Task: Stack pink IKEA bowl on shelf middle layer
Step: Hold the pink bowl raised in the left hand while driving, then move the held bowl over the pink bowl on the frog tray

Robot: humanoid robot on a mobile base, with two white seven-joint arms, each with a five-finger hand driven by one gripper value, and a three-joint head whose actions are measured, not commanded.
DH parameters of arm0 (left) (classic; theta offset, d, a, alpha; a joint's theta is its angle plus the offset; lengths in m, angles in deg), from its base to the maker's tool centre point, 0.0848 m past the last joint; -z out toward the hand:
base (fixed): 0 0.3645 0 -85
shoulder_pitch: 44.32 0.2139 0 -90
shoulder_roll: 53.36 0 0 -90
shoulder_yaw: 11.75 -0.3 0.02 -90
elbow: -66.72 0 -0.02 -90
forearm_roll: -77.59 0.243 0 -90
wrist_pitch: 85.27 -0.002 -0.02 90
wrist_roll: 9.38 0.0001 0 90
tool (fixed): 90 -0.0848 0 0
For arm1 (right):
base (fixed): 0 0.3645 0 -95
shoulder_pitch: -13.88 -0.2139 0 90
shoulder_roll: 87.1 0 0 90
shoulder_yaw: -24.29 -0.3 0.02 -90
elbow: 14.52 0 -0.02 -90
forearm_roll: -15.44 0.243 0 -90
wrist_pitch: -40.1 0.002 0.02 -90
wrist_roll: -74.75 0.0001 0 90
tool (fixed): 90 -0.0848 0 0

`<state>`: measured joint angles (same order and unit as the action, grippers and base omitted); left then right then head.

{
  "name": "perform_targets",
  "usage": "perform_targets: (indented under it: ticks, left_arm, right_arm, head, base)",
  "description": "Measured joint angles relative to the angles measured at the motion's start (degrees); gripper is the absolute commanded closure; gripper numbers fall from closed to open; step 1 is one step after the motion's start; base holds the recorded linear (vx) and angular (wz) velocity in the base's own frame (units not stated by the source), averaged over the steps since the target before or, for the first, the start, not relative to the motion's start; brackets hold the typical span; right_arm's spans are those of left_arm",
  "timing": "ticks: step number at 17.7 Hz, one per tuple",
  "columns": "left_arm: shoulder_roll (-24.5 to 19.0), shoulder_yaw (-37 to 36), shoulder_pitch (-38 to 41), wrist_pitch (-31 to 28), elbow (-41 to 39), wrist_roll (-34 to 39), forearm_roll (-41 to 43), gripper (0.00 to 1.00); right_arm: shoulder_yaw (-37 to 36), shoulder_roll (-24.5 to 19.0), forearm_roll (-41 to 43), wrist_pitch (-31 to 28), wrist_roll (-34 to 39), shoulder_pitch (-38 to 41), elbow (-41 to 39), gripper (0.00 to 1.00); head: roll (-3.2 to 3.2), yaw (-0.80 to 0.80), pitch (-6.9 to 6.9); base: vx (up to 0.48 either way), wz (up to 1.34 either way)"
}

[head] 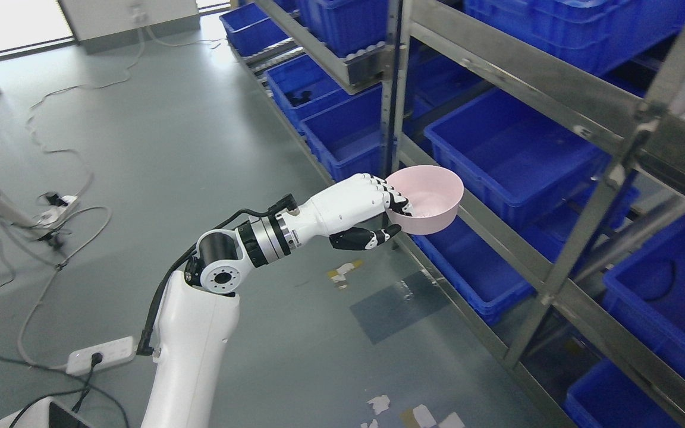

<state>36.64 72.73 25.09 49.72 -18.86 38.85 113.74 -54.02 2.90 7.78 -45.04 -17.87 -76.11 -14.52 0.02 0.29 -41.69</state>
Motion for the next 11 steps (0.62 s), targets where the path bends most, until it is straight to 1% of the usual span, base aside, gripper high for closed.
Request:
perform_targets:
  ticks: [3,6,11]
  left_arm:
    - [0.0,-1.7,-0.3,0.0,0.0,0.0,-0.3,0.97]
    - [0.0,-3.4,-2.5,0.0,0.0,0.1,-1.1,0.97]
    - [0.0,-6.1,-10.5,0.0,0.0,0.9,-3.3,0.97]
  right_arm:
    - [0.0,0.0,0.0,0.0,0.0,0.0,0.0,0.0]
    - [0.0,0.0,0.0,0.0,0.0,0.0,0.0,0.0]
    - [0.0,0.0,0.0,0.0,0.0,0.0,0.0,0.0]
  head:
    - [0.0,0.0,0.0]
    - [0.0,0.0,0.0]
    - [0.0,0.0,0.0]
  base:
    - [0.033,-0.97]
    - [0.028,-1.0]
    - [0.043,-1.04]
